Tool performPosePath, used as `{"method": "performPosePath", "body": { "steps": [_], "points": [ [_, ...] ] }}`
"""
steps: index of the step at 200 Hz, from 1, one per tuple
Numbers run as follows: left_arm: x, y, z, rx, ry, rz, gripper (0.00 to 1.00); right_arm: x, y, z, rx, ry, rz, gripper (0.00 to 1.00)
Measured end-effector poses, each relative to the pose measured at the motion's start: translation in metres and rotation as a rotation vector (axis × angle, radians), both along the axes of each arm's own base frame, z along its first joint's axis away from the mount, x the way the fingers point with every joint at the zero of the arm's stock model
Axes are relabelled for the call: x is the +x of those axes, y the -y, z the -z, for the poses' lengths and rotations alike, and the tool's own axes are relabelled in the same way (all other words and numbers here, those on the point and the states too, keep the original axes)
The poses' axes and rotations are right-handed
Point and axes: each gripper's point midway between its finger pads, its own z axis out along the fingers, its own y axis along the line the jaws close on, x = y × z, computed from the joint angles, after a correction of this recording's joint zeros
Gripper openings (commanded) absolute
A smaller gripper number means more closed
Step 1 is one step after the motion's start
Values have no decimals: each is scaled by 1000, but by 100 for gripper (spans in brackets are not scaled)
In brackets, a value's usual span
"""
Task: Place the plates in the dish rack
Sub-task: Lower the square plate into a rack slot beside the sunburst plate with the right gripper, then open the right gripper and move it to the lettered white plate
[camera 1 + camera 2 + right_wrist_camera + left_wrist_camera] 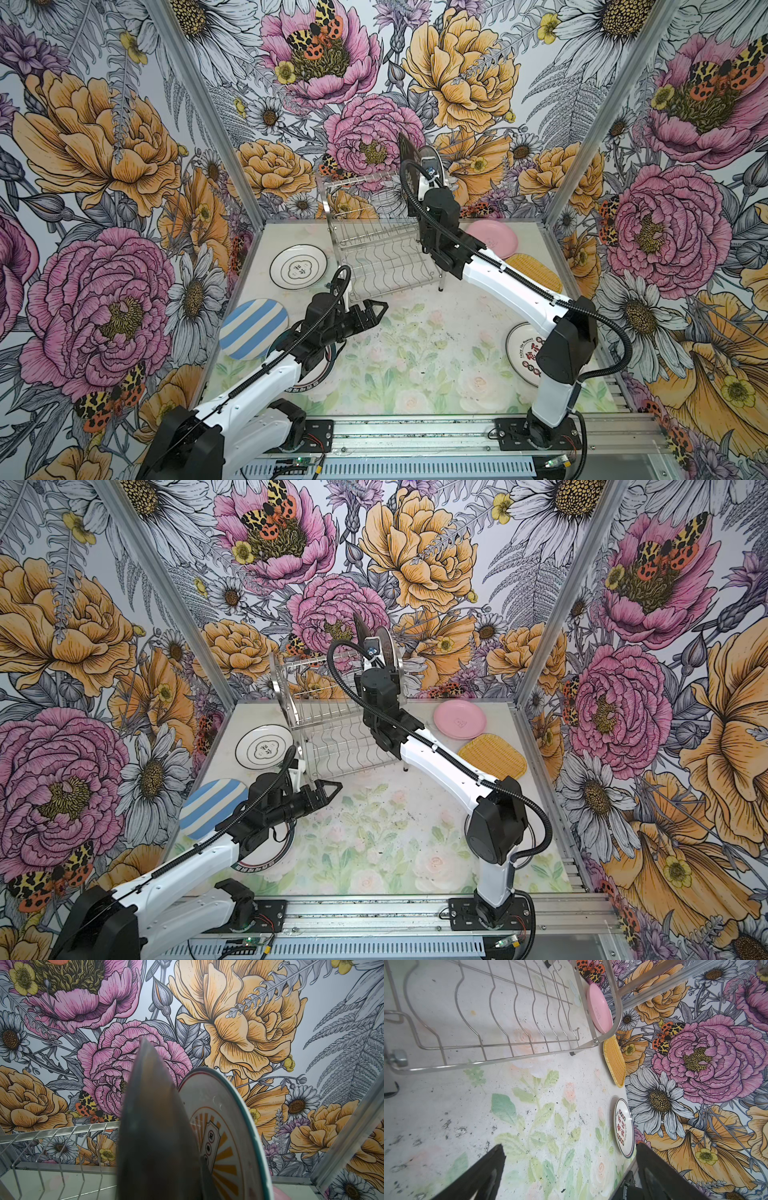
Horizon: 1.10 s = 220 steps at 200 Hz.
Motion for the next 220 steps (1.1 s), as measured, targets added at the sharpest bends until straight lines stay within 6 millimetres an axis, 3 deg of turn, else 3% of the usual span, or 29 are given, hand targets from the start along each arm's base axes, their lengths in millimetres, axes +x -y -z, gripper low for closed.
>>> {"method": "performPosePath", "body": {
  "steps": [13, 71, 131, 156, 220],
  "points": [
    [0, 0, 0, 0, 0, 0, 99, 0, -1, 4, -4, -14, -5, 0],
    [0, 0, 0, 1, 1, -3, 99, -3, 1, 5, 15, -30, -29, 21],
    [1, -1, 0, 6, 3, -11, 99, -25, 14, -43, 76, 49, -61, 35],
    [1, -1, 0, 6, 3, -10, 99, -26, 14, -45, 78, 52, -69, 38],
    [0, -1, -5, 0, 21, -13, 99, -36, 18, -48, 66, 22, -103, 61]
  ]
}}
